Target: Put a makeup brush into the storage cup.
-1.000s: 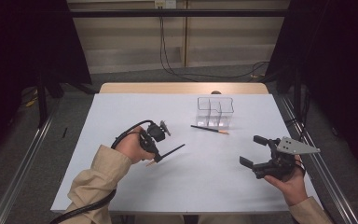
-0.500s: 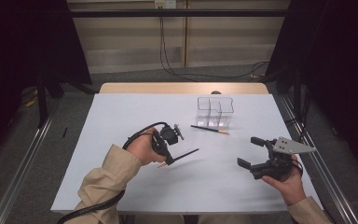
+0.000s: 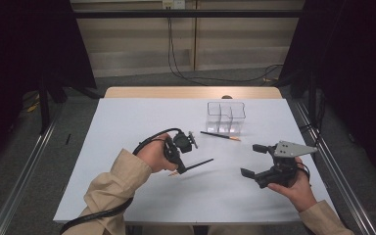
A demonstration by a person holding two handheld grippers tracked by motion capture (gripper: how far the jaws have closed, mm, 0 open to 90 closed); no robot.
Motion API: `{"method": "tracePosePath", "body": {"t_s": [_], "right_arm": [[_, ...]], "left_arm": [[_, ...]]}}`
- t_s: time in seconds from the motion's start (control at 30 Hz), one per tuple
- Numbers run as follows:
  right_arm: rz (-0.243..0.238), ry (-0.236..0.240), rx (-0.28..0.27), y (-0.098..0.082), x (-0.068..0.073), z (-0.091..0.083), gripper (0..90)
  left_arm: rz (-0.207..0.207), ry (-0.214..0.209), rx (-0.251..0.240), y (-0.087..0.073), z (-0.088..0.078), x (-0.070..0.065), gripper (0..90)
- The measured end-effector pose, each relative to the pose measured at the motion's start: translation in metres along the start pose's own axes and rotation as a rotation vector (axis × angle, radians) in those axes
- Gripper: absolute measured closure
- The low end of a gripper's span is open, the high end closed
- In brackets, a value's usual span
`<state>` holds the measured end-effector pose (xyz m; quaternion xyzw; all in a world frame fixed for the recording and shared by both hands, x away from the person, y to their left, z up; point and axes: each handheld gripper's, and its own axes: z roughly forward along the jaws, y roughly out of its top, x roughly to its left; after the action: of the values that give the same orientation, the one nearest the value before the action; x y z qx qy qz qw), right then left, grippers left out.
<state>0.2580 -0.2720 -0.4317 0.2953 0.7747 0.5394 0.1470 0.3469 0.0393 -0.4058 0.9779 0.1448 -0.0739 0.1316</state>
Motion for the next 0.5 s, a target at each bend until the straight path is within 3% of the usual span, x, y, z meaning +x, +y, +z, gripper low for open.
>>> {"method": "tracePosePath", "body": {"t_s": [0.33, 0.5], "right_arm": [[-0.033, 0.091, 0.134, 0.014, -0.001, 0.024, 7.1], [-0.076, 0.128, 0.228, 0.022, 0.0, 0.034, 11.2]], "left_arm": [[0.023, -0.014, 0.007, 0.006, -0.001, -0.005, 83.5], [0.032, -0.019, 0.013, 0.007, -0.001, -0.004, 83.5]]}}
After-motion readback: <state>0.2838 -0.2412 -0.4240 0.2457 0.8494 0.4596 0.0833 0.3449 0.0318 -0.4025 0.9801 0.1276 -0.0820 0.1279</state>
